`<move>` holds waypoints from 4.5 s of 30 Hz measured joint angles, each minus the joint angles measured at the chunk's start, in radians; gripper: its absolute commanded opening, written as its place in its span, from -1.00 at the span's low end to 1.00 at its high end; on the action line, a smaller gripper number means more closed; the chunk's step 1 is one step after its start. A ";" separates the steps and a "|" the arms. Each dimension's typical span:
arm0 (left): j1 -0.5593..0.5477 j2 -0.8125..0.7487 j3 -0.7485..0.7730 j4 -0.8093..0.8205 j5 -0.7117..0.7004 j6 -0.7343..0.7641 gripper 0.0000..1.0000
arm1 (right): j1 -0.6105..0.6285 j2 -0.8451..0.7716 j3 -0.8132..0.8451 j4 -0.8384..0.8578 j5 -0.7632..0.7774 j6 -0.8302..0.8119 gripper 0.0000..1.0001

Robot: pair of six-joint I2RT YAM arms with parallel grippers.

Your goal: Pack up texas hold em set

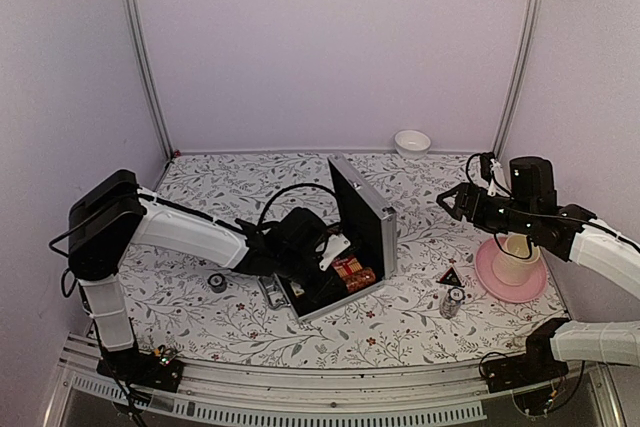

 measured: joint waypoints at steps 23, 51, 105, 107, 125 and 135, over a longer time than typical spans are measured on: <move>0.133 -0.533 -0.263 -0.245 -0.343 -0.213 0.53 | 0.000 0.031 0.001 0.029 0.008 -0.008 0.81; 0.308 -0.568 -0.356 0.079 -0.332 -0.220 0.60 | 0.353 0.237 0.108 -0.697 0.253 0.349 0.48; 0.253 -0.808 -0.606 0.388 -0.198 -0.195 0.45 | 0.351 0.244 0.099 -0.267 -0.147 0.149 -0.33; 0.171 -0.801 -0.602 0.398 -0.171 -0.192 0.44 | 0.360 0.245 0.082 -0.204 -0.209 0.140 -0.33; -0.123 -0.357 -0.265 0.412 -0.022 -0.123 0.42 | 0.424 0.216 0.003 0.048 -0.412 0.142 -0.32; -0.125 -0.256 -0.167 0.375 0.055 -0.046 0.44 | 0.428 0.192 -0.021 0.066 -0.415 0.150 -0.31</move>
